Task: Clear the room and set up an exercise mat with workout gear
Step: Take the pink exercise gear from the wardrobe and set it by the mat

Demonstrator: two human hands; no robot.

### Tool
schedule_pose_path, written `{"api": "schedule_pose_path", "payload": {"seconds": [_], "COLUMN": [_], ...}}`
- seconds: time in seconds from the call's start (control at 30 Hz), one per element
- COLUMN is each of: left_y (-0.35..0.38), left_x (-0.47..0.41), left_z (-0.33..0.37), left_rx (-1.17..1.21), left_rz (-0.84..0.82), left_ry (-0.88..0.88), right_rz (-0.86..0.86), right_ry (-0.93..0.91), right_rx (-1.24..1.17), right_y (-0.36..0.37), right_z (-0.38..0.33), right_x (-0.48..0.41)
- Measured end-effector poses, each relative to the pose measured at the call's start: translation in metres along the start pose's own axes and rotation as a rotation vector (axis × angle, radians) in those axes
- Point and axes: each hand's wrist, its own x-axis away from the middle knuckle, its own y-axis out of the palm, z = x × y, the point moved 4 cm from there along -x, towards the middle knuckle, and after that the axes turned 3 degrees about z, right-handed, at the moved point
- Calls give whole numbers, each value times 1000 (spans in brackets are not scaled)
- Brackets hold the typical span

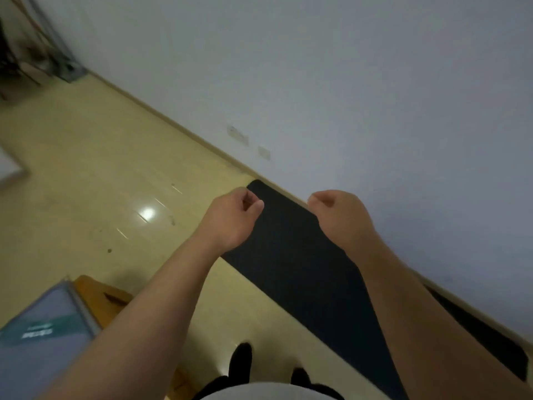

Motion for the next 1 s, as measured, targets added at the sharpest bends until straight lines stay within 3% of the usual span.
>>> {"api": "schedule_pose_path", "payload": {"seconds": [0.27, 0.5, 0.73, 1.0], "left_y": [-141, -249, -327, -395], "left_x": [34, 63, 67, 40], "left_z": [34, 40, -5, -79], "left_rx": [-308, -450, -457, -481], "left_rz": [345, 618, 726, 740], "left_ry": [57, 49, -12, -90], "right_rz": [-77, 9, -5, -33], "right_ry": [-497, -845, -1034, -1103], "right_rx": [187, 259, 316, 290], "right_y": [-19, -6, 56, 137], "right_z": [-144, -270, -344, -422], "right_x": [-14, 5, 13, -9]}}
